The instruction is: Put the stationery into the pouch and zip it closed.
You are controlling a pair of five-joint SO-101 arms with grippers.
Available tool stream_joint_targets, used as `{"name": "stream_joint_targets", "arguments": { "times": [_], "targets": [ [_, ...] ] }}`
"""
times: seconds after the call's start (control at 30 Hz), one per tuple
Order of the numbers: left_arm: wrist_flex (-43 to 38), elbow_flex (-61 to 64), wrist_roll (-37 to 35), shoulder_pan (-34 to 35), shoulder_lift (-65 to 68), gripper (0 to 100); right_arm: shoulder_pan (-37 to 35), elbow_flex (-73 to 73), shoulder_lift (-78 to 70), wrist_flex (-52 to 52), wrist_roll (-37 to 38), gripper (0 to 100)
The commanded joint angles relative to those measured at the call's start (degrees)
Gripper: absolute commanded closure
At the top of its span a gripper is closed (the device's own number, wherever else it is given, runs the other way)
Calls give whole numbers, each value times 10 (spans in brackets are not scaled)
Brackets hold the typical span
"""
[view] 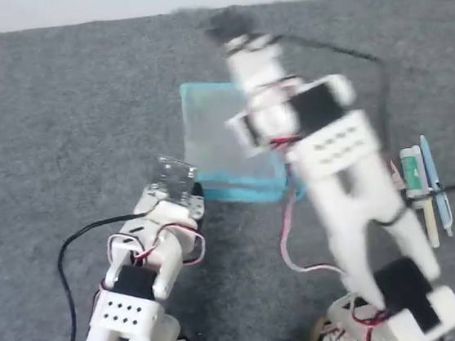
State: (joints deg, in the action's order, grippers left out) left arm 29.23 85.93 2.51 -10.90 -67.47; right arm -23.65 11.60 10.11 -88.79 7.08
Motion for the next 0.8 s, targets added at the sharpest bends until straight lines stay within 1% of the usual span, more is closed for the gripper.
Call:
{"name": "stream_joint_targets", "arguments": {
  "times": [0.0, 0.07, 0.13, 0.23, 0.37, 0.43, 0.53, 0.63, 0.77],
  "targets": [
    [-20, -9, 1, 35, -14, 988, 84, -56, 53, -15, 84, 790],
    [-31, -8, 0, 39, -11, 988, 140, -109, 56, -21, 101, 790],
    [-31, -8, 0, 40, -11, 988, 215, -162, 51, -14, 115, 790],
    [-30, -8, 0, 40, -11, 988, 331, -248, 48, 41, 177, 790],
    [-30, -8, 0, 40, -11, 988, 433, -340, 49, 89, 247, 790],
    [-30, -8, 0, 40, -11, 988, 468, -369, 48, 111, 281, 790],
    [-29, -8, 0, 40, -11, 988, 506, -383, 44, 149, 310, 790],
    [-29, -7, 0, 40, -11, 988, 522, -369, 7, 162, 341, 790],
    [-29, -6, 0, 40, -11, 988, 549, -319, -80, 163, 382, 790]
  ]
}}
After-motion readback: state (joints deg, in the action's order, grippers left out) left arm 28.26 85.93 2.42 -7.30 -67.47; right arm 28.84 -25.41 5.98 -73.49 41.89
